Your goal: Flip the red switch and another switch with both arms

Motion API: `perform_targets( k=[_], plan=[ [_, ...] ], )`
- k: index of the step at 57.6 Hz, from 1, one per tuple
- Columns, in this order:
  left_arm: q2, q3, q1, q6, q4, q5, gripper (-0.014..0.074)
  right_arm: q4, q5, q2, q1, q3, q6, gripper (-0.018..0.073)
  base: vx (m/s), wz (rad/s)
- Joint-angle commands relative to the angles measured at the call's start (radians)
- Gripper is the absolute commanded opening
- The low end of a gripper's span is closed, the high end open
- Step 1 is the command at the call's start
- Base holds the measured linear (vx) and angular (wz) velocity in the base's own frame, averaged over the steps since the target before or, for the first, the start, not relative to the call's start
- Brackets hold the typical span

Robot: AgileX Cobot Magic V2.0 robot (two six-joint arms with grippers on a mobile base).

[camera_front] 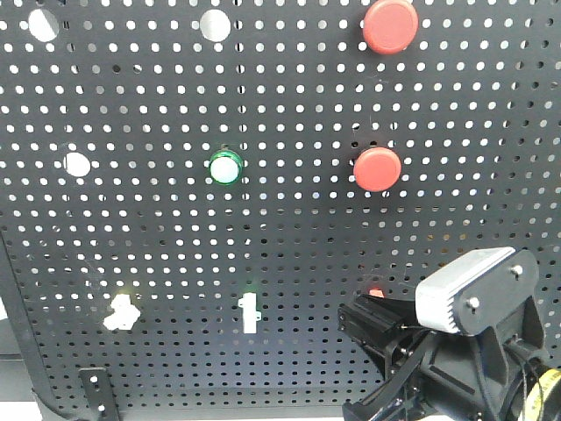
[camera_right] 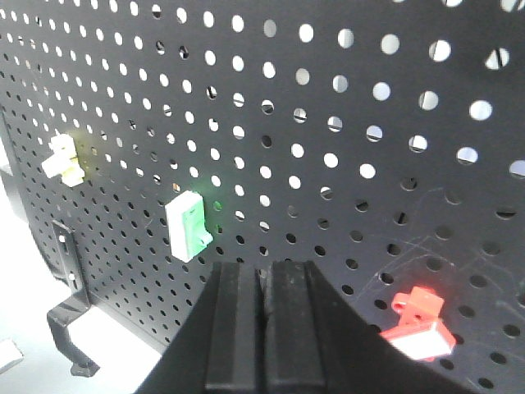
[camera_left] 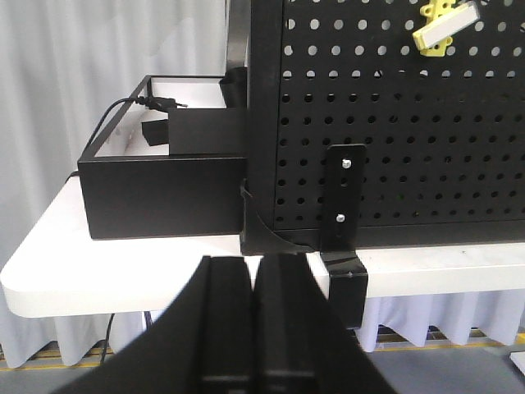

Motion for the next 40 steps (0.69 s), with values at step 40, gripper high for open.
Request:
perform_targets(
  k=[40],
  plan=[
    [-0.009, 0.019, 0.002, -0.002, -0.007, -0.072, 0.0002, 0.055, -0.064, -0.788, -0.465, 0.598, -0.102, -0.0006, 0.00, 0.00]
  ],
)
